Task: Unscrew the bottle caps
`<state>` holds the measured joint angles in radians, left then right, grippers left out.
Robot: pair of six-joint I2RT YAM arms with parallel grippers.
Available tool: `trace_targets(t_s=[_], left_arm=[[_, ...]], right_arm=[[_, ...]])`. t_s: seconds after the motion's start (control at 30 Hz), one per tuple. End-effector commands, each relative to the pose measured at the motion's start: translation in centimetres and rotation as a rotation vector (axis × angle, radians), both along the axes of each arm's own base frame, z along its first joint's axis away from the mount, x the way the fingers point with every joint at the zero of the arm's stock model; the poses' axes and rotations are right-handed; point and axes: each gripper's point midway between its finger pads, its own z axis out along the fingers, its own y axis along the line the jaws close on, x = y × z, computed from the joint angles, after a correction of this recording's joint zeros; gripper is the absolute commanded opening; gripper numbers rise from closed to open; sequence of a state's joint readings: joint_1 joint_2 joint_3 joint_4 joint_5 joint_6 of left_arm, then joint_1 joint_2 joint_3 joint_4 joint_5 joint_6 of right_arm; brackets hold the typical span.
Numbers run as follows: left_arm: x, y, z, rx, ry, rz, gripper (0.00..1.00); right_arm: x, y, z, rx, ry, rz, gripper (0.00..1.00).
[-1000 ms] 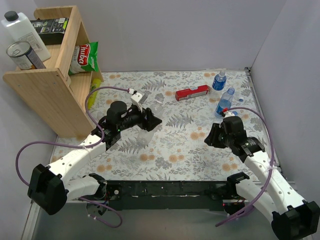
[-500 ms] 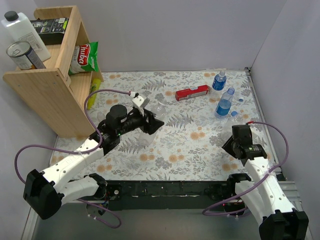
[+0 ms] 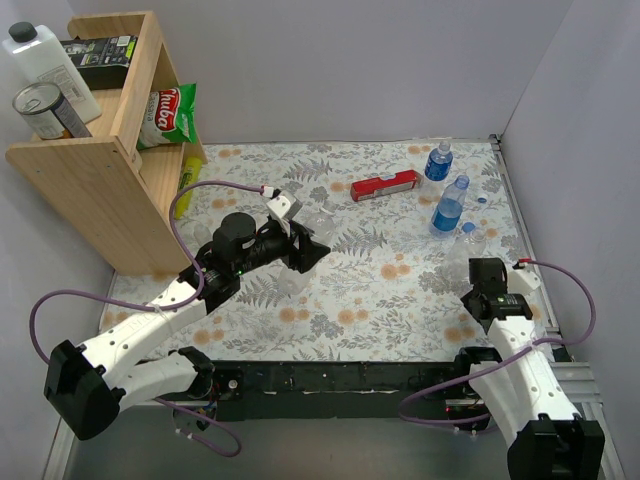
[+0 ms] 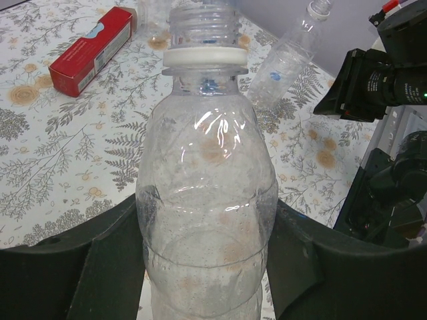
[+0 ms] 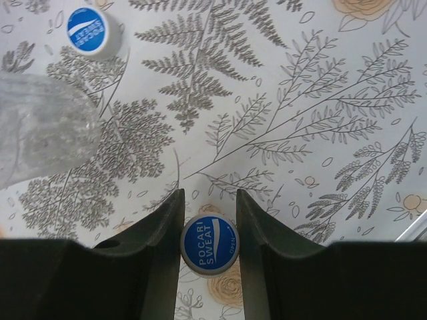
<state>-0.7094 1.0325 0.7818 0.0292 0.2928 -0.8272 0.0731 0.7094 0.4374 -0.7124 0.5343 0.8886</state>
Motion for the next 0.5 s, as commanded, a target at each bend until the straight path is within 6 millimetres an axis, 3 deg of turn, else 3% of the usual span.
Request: trace_targets(t_s=[0.0, 0.23, 0.33, 0.47], left_arm=[[-0.1, 0.2, 2.1, -0.03, -0.057, 0.009, 0.35], [-0.2, 0.3, 2.2, -0.032, -0.059, 0.008, 0.35], [-0.2, 0.3, 2.3, -0.032, -0.061, 0.006, 0.35], [-0.2, 0.3, 2.3, -0.033, -0.061, 0.004, 0.36]], right_arm=[[0.9, -2.3, 0.3, -0.063, -0.046, -0.103, 0.01], [1.7, -5.1, 0.1, -0.111, -0.049, -0.175, 0.01], [1.8, -5.1, -0.3, -0.104, -0.033, -0.169, 0.01], [1.8, -5.3, -0.5, -0.104, -0.035, -0.18, 0.09]])
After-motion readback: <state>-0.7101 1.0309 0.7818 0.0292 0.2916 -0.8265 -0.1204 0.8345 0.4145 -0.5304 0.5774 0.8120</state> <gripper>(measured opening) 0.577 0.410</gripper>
